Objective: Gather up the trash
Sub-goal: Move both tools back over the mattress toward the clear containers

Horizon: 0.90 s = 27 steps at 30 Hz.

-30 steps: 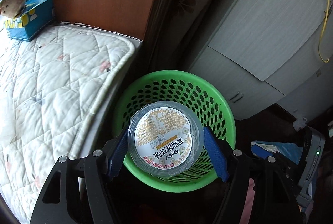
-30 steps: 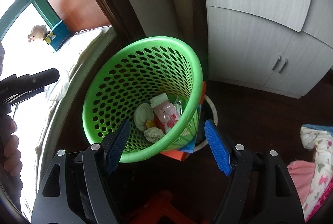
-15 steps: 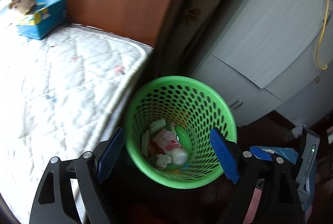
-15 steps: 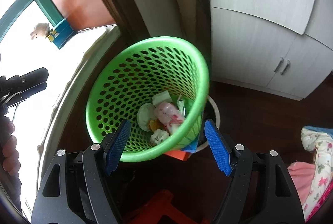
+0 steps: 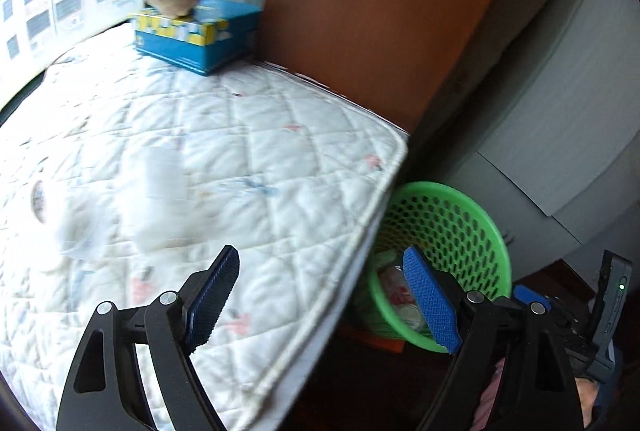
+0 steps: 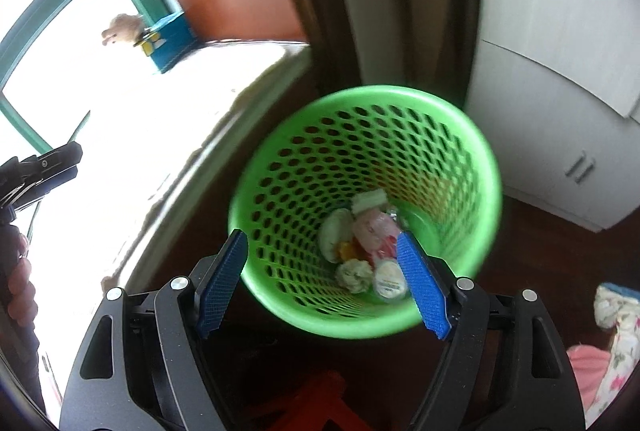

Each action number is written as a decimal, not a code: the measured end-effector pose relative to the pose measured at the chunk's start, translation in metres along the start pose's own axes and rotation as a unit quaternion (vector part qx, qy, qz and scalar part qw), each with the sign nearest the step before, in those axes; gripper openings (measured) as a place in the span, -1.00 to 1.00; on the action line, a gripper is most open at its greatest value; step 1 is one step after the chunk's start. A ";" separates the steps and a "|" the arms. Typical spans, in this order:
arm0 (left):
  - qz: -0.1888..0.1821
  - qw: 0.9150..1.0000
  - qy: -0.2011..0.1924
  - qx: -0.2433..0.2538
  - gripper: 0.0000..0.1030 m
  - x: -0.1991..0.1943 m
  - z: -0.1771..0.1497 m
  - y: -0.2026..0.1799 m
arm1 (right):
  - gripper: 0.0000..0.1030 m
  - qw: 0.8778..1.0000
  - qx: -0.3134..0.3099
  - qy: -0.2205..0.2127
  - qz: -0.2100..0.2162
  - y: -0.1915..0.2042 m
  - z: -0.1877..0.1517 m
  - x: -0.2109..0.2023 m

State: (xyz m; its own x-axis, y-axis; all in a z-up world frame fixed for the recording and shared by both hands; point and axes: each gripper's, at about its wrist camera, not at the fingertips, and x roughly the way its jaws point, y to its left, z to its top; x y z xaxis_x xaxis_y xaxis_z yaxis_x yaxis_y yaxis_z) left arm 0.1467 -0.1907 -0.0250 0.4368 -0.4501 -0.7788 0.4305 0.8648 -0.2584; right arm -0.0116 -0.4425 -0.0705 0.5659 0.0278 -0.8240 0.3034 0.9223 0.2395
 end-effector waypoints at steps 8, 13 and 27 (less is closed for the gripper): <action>0.069 0.995 -0.033 -0.060 0.57 -0.028 0.002 0.077 | 0.49 0.999 -0.040 0.007 0.026 0.047 0.010 0.012; 0.121 0.987 -0.040 -0.094 0.58 -0.034 -0.006 0.124 | 0.49 0.997 -0.063 0.010 0.039 0.073 0.014 0.018; 0.155 0.979 -0.021 -0.130 0.49 0.001 -0.009 0.177 | 0.49 0.993 -0.092 0.025 0.066 0.115 0.019 0.038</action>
State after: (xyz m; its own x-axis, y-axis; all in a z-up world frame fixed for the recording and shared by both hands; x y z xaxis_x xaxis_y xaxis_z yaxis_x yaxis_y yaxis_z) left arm 0.2159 -0.0363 -0.0764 0.5493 -0.1616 -0.8199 0.0598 0.9862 -0.1543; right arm 0.0596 -0.3430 -0.0650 0.5507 0.1675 -0.8178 0.0815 0.9642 0.2523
